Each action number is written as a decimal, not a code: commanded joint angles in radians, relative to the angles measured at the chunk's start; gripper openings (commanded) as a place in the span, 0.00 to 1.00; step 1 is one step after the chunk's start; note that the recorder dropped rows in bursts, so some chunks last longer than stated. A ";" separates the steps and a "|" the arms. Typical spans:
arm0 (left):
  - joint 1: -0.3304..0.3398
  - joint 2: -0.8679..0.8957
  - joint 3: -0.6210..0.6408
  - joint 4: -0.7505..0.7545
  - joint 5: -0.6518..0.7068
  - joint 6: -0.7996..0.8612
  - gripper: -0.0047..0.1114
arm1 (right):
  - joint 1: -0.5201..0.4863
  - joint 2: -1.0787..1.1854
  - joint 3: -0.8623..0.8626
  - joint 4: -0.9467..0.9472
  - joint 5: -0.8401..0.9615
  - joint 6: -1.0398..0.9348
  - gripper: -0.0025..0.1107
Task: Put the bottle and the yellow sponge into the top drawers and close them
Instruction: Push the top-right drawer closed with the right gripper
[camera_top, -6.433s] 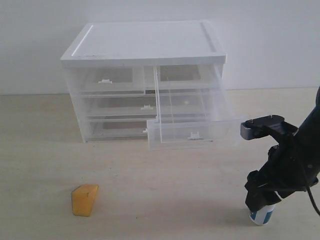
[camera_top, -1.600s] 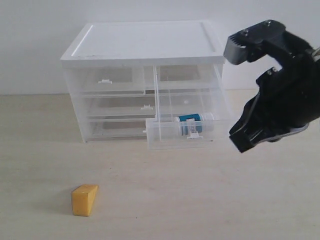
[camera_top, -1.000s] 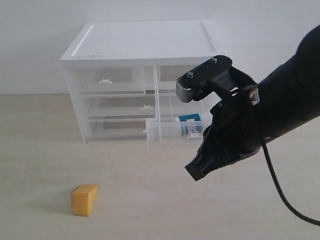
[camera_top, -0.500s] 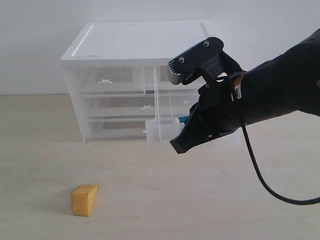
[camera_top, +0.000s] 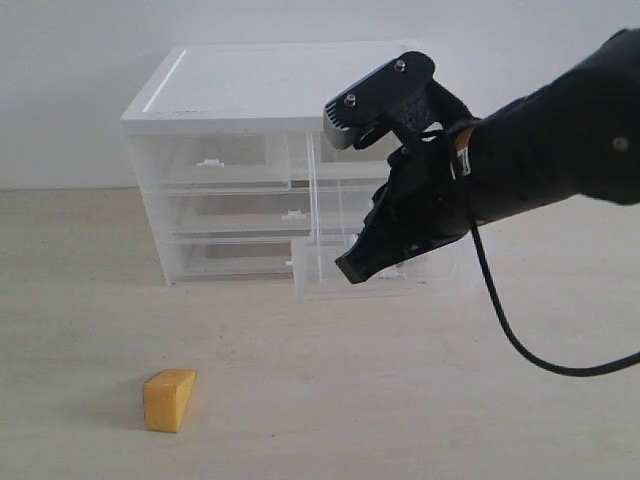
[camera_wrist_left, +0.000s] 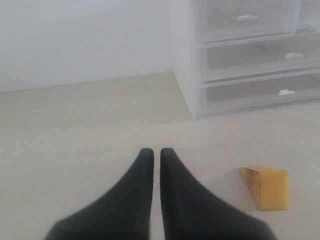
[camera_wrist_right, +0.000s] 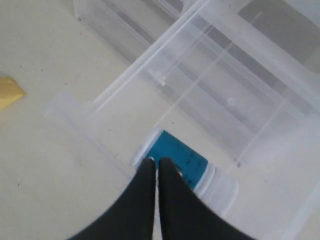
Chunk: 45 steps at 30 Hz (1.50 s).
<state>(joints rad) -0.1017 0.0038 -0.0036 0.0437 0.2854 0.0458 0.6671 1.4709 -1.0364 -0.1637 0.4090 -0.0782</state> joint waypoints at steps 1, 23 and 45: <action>0.002 -0.004 0.004 0.001 -0.008 -0.001 0.08 | 0.001 -0.031 -0.073 0.030 0.215 -0.018 0.02; 0.002 -0.004 0.004 0.001 -0.008 -0.001 0.08 | -0.099 0.099 -0.132 0.311 0.284 -0.283 0.02; 0.002 -0.004 0.004 0.001 -0.008 -0.001 0.08 | -0.099 0.097 -0.232 0.146 0.146 -0.192 0.02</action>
<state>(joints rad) -0.1017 0.0038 -0.0036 0.0437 0.2854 0.0458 0.5708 1.5731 -1.2565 -0.0082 0.5451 -0.2687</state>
